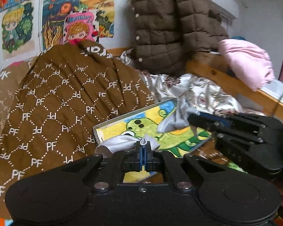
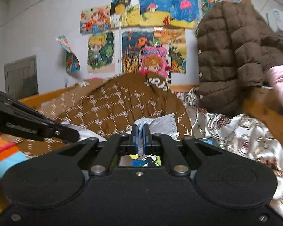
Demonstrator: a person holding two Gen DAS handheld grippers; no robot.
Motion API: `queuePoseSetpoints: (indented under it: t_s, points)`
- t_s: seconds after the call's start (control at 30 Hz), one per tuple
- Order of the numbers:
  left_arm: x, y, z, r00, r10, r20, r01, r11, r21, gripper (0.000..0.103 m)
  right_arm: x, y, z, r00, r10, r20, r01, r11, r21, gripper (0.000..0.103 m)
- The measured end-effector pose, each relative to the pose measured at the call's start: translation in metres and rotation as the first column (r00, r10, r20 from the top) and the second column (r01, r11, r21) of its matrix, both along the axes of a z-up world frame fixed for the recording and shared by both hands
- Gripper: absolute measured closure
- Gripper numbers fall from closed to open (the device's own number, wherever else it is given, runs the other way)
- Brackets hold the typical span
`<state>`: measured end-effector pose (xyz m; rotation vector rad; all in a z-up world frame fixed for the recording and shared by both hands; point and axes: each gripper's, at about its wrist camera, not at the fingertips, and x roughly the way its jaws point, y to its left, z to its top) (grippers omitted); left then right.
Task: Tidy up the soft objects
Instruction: 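Carry the grey cloth and grey mask with both tools into the painted metal tray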
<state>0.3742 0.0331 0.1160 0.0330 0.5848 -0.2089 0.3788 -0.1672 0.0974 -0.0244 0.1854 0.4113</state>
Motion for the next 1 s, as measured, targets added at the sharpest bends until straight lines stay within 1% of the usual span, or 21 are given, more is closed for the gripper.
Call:
queuePoseSetpoints:
  t_s: [0.07,0.17,0.37,0.4,0.5,0.53,0.63,0.77,0.83,0.9,0.97,1.0]
  points:
    - [0.022,0.001,-0.013,1.0,0.003,-0.01,-0.004,1.0,-0.01,0.103,0.032,0.009,-0.014,0.999,-0.003,-0.038,0.003,1.0,-0.011,0.103]
    - [0.053,-0.002,-0.036,1.0,0.005,-0.028,-0.006,1.0,-0.03,0.103,0.064,0.014,-0.033,0.995,-0.012,-0.096,0.011,1.0,-0.012,0.103]
    - [0.098,-0.004,-0.079,0.997,0.033,-0.074,-0.04,0.995,-0.094,0.103,0.113,0.016,-0.068,0.982,-0.056,-0.18,0.058,0.998,0.003,0.103]
    - [0.105,-0.004,-0.084,0.996,0.038,-0.081,-0.046,0.994,-0.101,0.103,0.118,0.015,-0.071,0.98,-0.061,-0.191,0.063,0.998,0.004,0.103]
    - [0.119,-0.003,-0.1,0.993,0.049,-0.106,-0.062,0.991,-0.12,0.103,0.113,-0.006,-0.097,0.97,-0.073,-0.233,0.075,0.997,-0.001,0.103]
    - [0.121,-0.003,-0.104,0.992,0.049,-0.115,-0.062,0.991,-0.119,0.103,0.118,-0.007,-0.102,0.966,-0.077,-0.247,0.077,0.997,-0.008,0.103]
    - [0.126,-0.005,-0.12,0.988,0.039,-0.151,-0.055,0.993,-0.105,0.102,0.13,-0.011,-0.123,0.952,-0.073,-0.297,0.071,0.997,-0.018,0.103]
    - [0.127,-0.006,-0.135,0.981,0.033,-0.191,-0.048,0.996,-0.078,0.102,0.146,-0.011,-0.148,0.941,-0.074,-0.33,0.062,0.997,-0.046,0.102]
    - [0.127,-0.008,-0.14,0.978,0.032,-0.204,-0.045,0.997,-0.063,0.099,0.147,-0.012,-0.157,0.939,-0.076,-0.335,0.063,0.997,-0.05,0.101]
    - [0.125,-0.009,-0.142,0.977,0.036,-0.21,-0.049,0.997,-0.054,0.087,0.15,-0.013,-0.161,0.935,-0.081,-0.345,0.066,0.996,-0.056,0.098]
    - [0.121,-0.009,-0.14,0.977,0.042,-0.211,-0.053,0.997,-0.049,0.084,0.149,-0.015,-0.163,0.93,-0.083,-0.359,0.071,0.996,-0.045,0.095]
    - [0.119,-0.01,-0.138,0.977,0.043,-0.208,-0.053,0.998,-0.044,0.08,0.147,-0.016,-0.163,0.93,-0.084,-0.357,0.073,0.996,-0.047,0.093]
